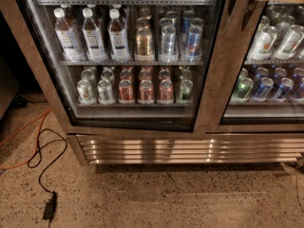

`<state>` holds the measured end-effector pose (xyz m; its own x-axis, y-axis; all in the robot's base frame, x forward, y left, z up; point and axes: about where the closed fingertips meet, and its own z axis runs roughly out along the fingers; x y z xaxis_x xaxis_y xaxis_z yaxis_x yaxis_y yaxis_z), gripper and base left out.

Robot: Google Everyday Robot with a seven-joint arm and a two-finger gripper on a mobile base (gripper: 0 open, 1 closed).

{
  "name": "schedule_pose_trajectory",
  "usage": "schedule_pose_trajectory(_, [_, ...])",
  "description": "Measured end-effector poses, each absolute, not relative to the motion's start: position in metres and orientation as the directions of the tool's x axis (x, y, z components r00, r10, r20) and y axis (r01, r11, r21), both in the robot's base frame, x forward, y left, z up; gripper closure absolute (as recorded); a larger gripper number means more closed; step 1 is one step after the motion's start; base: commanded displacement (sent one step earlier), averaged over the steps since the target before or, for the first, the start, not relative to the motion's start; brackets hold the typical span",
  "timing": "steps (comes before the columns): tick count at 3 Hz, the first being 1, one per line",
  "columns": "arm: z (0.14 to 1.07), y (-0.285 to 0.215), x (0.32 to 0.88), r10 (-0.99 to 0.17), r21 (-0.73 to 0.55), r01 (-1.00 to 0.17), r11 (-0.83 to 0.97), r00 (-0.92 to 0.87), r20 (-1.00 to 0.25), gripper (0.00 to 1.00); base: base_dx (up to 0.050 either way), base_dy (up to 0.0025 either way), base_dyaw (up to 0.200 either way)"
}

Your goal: Open left fridge door

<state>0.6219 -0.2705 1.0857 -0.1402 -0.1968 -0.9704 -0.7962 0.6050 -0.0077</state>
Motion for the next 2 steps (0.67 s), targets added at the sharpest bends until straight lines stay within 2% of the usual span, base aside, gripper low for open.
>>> schedule_pose_trajectory(1, [1.159,-0.28,0.558,-0.187,-0.101,-0.687,0.72,-0.052,-0.981,0.56,0.0,0.0,0.0])
schedule_pose_trajectory(2, [1.175,-0.299,0.512,-0.16,-0.104,-0.564,0.819,-0.052,-0.986,0.75,0.0,0.0,0.0])
